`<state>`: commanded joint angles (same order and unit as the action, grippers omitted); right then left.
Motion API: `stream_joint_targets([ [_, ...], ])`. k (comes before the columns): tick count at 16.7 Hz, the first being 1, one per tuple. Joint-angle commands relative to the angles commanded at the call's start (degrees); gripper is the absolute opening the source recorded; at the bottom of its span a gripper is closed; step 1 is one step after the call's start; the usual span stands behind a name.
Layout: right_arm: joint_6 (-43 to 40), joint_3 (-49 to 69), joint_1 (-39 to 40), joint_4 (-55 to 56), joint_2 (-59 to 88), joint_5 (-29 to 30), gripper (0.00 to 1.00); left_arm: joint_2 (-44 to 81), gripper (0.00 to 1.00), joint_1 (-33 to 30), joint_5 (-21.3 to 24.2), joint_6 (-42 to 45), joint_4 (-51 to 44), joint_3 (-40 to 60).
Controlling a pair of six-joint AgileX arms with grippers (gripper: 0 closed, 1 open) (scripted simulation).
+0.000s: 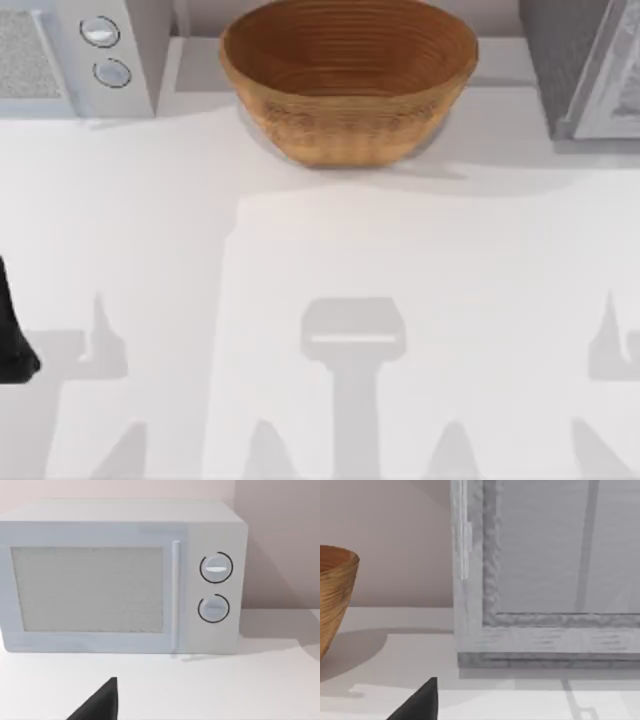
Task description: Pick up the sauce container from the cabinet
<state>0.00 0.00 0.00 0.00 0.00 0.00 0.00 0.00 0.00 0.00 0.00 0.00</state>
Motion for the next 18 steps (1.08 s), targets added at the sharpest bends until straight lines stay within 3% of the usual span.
stream_joint_targets([
  [7,0.2,9.1,0.7,-1.9,7.6,1.7,1.0,0.0,1.0,0.0,0.0,0.0,0.0,0.0],
  [18,0.6,65.0,6.7,-16.6,51.1,7.9,1.0,0.0,1.0,0.0,0.0,0.0,0.0,0.0],
])
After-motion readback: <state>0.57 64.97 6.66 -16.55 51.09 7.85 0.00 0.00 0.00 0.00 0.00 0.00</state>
